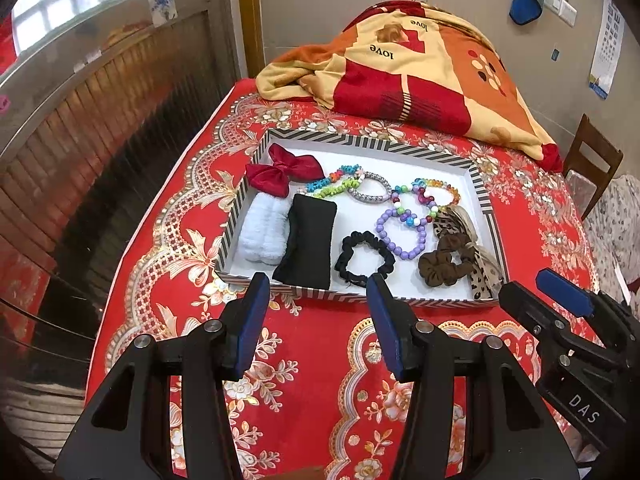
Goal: Organize jewelry
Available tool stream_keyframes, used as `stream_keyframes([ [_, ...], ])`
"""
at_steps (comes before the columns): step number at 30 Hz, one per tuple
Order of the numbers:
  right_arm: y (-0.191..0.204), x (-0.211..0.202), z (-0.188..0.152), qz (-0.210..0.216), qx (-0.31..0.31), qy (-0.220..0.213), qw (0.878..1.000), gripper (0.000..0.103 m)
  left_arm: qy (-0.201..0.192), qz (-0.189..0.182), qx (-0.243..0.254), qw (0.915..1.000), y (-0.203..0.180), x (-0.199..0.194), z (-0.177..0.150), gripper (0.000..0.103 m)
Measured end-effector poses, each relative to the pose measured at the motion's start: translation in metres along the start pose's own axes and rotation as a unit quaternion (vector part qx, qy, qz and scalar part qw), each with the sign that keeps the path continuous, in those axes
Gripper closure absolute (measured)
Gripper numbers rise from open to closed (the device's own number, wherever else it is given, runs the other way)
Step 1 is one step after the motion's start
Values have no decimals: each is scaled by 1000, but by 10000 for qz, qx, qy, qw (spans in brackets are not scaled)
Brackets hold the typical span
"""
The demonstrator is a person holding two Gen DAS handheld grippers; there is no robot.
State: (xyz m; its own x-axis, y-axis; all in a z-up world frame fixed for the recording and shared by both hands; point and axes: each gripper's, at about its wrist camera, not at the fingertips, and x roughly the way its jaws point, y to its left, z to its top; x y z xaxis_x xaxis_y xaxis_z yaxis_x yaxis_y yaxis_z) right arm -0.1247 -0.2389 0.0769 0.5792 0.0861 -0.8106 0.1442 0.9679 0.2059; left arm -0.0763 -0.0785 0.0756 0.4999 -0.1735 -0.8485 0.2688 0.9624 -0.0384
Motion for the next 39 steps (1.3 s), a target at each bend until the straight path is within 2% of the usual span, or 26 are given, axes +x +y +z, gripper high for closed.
stream_keyframes([
  [39, 5, 11, 1, -15, -93, 169, 9998, 47, -9, 28, -15, 10000, 6, 1, 3, 53],
])
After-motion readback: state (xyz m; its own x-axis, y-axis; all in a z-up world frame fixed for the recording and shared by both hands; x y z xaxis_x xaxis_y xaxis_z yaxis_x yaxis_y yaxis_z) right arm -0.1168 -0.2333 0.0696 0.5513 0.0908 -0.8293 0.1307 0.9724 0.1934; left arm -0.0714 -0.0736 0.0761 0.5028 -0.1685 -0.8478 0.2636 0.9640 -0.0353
